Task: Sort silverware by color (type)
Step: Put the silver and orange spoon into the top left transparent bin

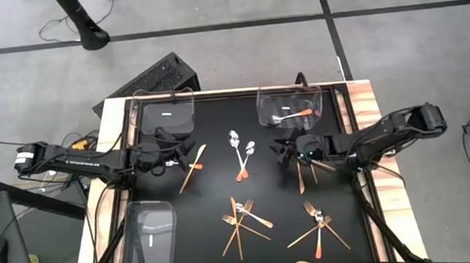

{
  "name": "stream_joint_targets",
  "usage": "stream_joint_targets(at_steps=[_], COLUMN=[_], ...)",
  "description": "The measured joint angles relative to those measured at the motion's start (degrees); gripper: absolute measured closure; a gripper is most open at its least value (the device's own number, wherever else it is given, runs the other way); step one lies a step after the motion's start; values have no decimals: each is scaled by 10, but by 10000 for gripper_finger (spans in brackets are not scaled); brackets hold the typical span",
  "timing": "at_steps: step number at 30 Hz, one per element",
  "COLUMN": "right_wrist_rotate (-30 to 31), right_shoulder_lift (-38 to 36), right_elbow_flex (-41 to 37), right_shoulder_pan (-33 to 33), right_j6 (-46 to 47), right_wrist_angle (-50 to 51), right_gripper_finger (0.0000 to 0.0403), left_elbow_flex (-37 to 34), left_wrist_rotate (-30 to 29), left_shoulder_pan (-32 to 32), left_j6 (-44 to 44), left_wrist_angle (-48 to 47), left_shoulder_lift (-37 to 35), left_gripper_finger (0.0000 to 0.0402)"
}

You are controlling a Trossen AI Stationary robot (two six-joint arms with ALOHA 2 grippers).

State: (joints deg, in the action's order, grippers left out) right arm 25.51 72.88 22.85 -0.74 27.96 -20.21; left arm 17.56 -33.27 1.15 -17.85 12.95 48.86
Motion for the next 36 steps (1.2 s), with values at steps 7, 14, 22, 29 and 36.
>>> stream_joint_targets(at_steps=[7,14,22,29,36], right_wrist_rotate=[3,1,0,-18,-16], right_shoulder_lift=[-18,-94,-103,-98,-98], right_elbow_flex=[0,0,0,0,0], right_shoulder_pan=[2,2,-13,-20,-22], right_j6=[-66,-104,-59,17,-12], right_wrist_angle=[-10,70,114,143,45], right_gripper_finger=[213,216,216,216,216], left_elbow_flex=[0,-1,-1,-1,18], left_wrist_rotate=[-6,-5,-4,-9,-36], left_shoulder_pan=[0,2,10,10,10], left_j6=[52,50,17,22,12], left_wrist_angle=[5,4,36,112,31], left_shoulder_lift=[0,0,49,120,95], left_gripper_finger=[239,239,239,239,239])
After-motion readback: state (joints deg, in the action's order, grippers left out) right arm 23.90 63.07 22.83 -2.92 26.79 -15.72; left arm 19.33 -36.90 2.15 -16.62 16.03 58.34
